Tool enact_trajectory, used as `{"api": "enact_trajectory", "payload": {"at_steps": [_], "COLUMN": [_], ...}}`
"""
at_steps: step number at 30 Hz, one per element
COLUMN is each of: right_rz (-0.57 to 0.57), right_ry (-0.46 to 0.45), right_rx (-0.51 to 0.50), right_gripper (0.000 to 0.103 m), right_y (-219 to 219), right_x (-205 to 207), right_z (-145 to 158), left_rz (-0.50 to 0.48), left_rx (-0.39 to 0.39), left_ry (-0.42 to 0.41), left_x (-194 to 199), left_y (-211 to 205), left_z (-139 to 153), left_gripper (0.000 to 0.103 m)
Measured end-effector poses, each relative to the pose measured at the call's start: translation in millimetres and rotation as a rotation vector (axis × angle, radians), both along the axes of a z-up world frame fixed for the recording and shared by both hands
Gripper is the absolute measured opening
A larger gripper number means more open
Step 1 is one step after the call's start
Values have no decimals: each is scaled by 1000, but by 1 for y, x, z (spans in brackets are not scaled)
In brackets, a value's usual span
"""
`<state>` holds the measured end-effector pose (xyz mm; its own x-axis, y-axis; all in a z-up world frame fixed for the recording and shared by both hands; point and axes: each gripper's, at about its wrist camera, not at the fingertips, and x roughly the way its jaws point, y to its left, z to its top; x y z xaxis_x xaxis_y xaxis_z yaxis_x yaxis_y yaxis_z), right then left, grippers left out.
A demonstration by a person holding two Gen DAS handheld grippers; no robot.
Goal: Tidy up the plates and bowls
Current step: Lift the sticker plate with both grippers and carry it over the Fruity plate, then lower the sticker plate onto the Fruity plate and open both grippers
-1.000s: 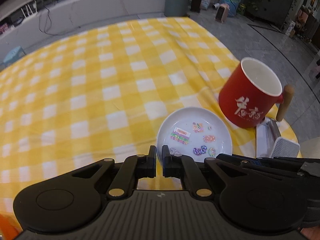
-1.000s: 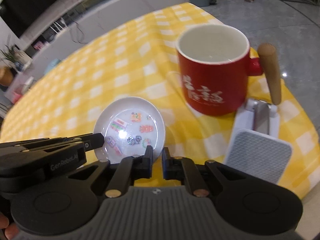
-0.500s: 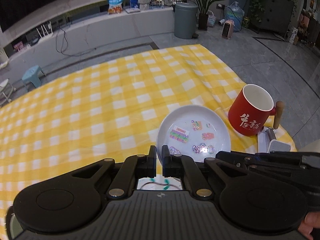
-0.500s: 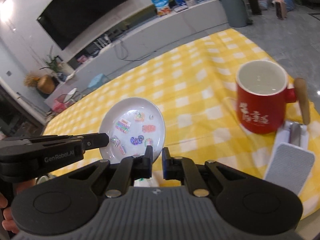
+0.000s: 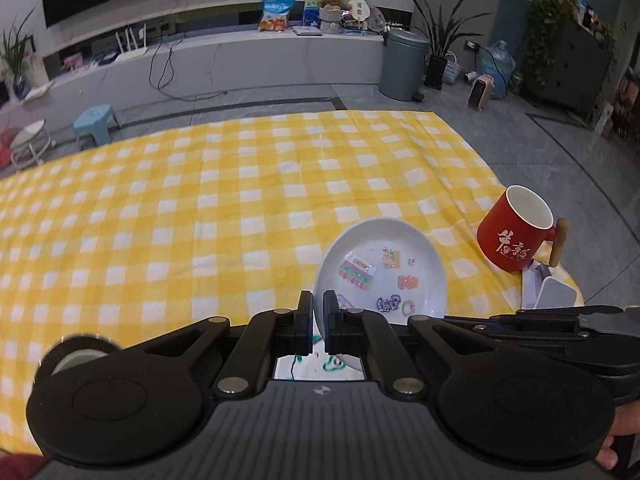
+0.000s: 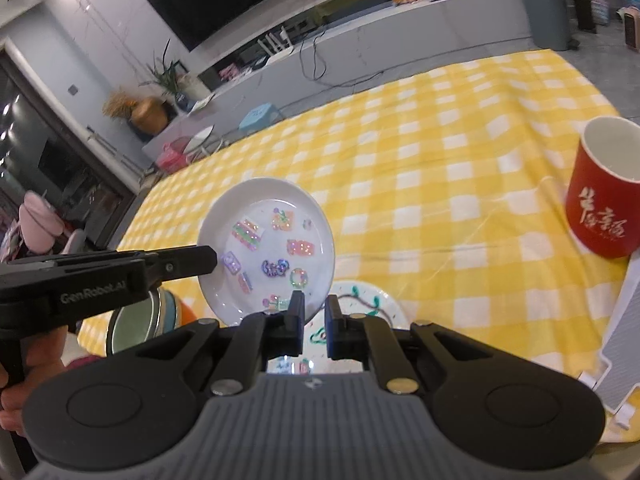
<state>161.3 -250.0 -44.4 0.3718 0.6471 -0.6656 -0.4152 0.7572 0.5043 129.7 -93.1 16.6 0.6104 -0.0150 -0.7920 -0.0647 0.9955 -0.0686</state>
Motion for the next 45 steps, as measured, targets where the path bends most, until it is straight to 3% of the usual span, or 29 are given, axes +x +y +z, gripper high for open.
{"api": "enact_trajectory", "payload": {"at_steps": [9,20,25,30,33,35,37,42,45], "right_rz": [59,65,104,121,126,134,144,127,92], "right_ry": [35,82,66,72,84,76,78,70,66], "right_rx": [-99,-212,-288,-316,-336,-344,-343,-339,-324], "right_gripper": [8,11,12,13,20,23,25,33,43], "right_y": [17,25,33,33,34,37,38,37,34], "right_x": [-7,-4,-10,-13,-10,-10,-11,-9,-7], "right_z": [-18,-38,-41,-44,-47,-48,-49,-47,-43], "left_rz": [89,56,3,-13,-21,-32,-43,-35,-18], "left_rx": [-125,-244,-214,-240,-272,-238,-225,-212,-194], "left_ry": [80,234,260,277,285,272,267,262,240], "left_x": [-13,0,-1,0,1,0,0,1,0], "left_y": [24,38,32,34,35,31,28,25,25], "left_z": [-42,-94,-101,-102,-104,-102,-101,-100,-97], "left_gripper": [5,6,13,13,14,15,24,33,41]}}
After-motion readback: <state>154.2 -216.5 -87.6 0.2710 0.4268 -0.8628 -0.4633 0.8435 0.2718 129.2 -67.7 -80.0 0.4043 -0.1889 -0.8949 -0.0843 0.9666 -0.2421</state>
